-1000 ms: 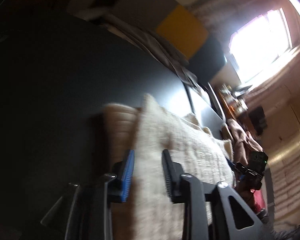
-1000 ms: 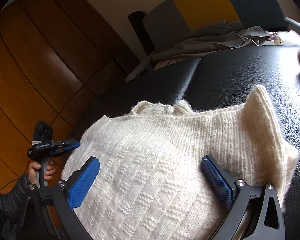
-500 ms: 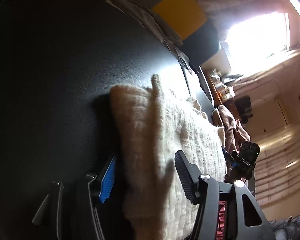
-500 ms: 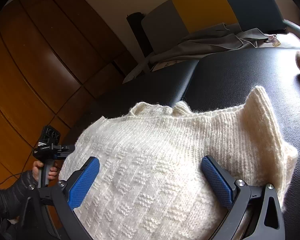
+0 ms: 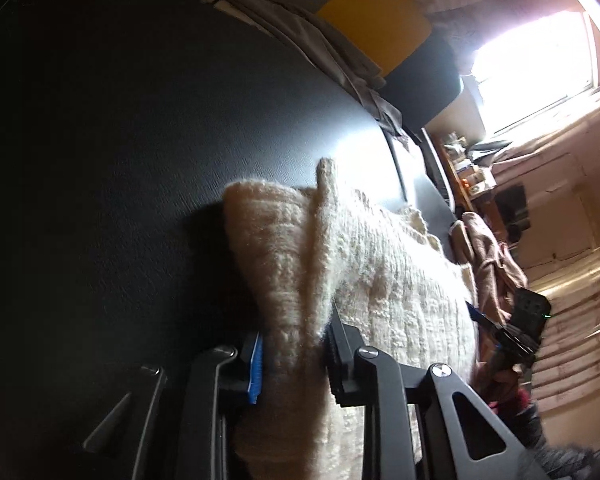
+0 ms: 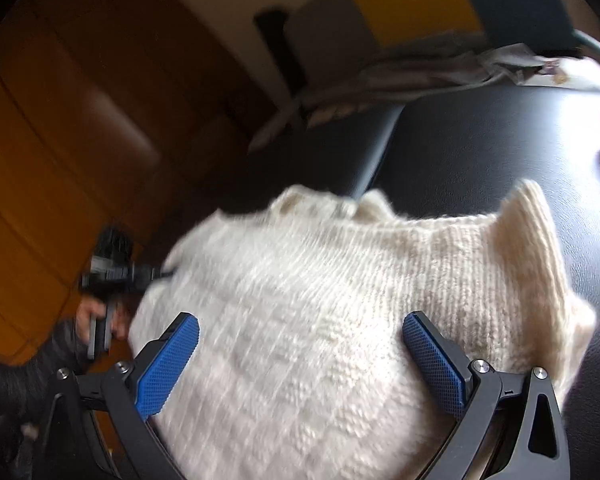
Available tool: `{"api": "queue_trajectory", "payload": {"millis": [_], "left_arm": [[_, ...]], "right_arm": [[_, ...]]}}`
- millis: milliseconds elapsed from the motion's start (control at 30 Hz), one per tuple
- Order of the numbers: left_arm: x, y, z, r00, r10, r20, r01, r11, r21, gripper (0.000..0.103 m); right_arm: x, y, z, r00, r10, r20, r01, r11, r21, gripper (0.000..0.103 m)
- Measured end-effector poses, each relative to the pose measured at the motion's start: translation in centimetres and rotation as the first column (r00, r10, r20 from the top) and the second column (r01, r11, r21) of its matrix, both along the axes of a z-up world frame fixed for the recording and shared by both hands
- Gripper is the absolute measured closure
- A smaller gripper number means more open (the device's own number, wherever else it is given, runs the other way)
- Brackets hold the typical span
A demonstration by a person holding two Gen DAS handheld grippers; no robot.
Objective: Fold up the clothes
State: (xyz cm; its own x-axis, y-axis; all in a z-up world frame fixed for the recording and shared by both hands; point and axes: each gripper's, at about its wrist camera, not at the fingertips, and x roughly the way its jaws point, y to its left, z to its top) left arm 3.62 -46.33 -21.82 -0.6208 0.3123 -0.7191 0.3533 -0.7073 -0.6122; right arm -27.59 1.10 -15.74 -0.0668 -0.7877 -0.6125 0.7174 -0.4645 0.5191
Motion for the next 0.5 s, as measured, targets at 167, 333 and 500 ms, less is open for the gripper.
{"api": "queue_trajectory", "payload": {"millis": [167,333,500], "left_arm": [[-0.6,-1.5,1.6,0.999,0.013,0.042,-0.010,0.997,-0.078,0.079],[-1.1,-2.1,3.0,0.997,0.002,0.074,0.007,0.992,-0.129,0.079],[-1.4,-2.1,3.2,0.996,-0.021,0.091,0.033,0.991,-0.133,0.079]], "right_arm": [[1.6,-1.1,2.3,0.972,0.215,-0.098,-0.194,0.964,0.182,0.000],[2.2,-1.5,1.8,0.930,0.353,-0.100,-0.305,0.895,0.327,0.000],[3.5,-1.7,-1.0,0.866,0.489,-0.104,-0.372,0.768,0.521,0.000]]}}
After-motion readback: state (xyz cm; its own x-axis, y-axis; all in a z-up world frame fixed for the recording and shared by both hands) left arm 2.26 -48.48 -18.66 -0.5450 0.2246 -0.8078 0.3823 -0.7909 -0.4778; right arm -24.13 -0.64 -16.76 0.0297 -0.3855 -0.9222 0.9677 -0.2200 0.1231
